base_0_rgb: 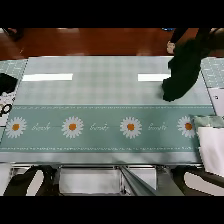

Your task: Fold the shirts.

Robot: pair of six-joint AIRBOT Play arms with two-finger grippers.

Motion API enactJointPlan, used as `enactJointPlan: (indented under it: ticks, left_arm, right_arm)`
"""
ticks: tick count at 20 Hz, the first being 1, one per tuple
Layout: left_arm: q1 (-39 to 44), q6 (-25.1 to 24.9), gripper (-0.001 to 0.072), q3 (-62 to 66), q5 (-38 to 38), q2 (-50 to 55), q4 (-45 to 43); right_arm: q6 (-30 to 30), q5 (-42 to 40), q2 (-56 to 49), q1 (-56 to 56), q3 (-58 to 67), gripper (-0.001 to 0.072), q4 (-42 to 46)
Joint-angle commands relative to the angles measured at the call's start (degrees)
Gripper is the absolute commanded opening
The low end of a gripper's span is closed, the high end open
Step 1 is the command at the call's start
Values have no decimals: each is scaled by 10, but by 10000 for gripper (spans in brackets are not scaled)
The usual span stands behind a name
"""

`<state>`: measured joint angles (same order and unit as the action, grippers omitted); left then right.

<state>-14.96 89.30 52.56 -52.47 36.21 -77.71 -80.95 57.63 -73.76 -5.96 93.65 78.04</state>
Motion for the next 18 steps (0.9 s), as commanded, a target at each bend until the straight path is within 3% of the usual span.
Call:
enactJointPlan:
  ticks: [1, 5, 11, 15, 18]
  left_arm:
    - [-23, -10, 467, 0, -4, -74, 6]
    - [-22, -10, 466, -3, -79, -87, 80]
    - [-18, -16, 467, -38, -80, -86, 103]
    - [-18, -16, 467, -48, -71, -85, 103]
    - [-18, -16, 467, -54, -70, -70, 103]
  right_arm:
    - [16, 5, 63, 47, 82, 20, -10]
    - [16, 35, 72, 143, 188, 20, -9]
    - [2, 92, 67, 306, 221, 20, -10]
    - [-21, 167, 33, 402, 147, 20, -18]
    - [-25, 111, -15, 462, 17, 20, -91]
